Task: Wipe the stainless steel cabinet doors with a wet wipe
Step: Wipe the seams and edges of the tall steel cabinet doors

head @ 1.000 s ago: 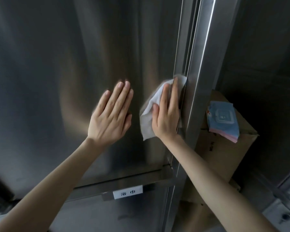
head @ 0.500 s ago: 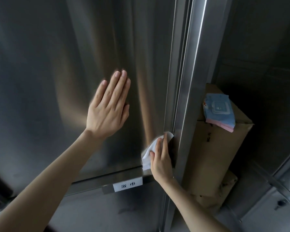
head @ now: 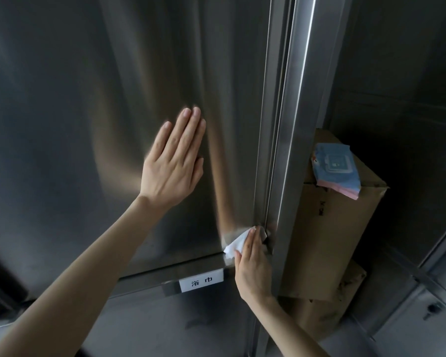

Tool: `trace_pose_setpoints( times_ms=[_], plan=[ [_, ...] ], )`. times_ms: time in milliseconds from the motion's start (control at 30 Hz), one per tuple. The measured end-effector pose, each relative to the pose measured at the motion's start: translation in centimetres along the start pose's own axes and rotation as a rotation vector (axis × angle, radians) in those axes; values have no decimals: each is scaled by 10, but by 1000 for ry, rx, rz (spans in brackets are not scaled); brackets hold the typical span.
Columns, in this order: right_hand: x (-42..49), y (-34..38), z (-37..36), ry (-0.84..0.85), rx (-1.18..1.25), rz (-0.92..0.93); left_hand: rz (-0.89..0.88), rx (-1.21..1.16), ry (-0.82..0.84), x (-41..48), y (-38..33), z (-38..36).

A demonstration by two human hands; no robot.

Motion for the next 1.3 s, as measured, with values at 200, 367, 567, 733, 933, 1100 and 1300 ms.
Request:
trace_pose_setpoints(
  times_ms=[200, 367, 567, 733, 933, 1100, 1300],
  plan=[
    [-6, -1, 2, -45, 1, 62, 3, 25, 11, -1, 0, -2],
    [6, 12, 11, -113, 137, 34, 3, 20, 4, 1, 1, -2],
    [108, 46, 72, -400, 255, 263, 7, -19, -5, 4, 2, 3],
    [146, 55, 95, -580, 303, 360, -19, -69, 4, 12, 7, 12],
    [208, 101, 156, -715, 501, 338, -1, -28, -60, 73, 48, 23],
    [239, 117, 190, -754, 499, 403, 16, 39, -114, 147, 70, 22],
    [265, 138, 221, -763, 487, 459, -25, 87, -116, 164, 72, 21]
  ],
)
Point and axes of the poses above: each hand's wrist, its own x-axis towards the middle knuckle, its own z-axis out of the back of the hand, y = z × x, the point moved 6 cm from there along x, towards the middle knuckle, and after that the axes turned 10 degrees about -y, right-handed, at the moved point
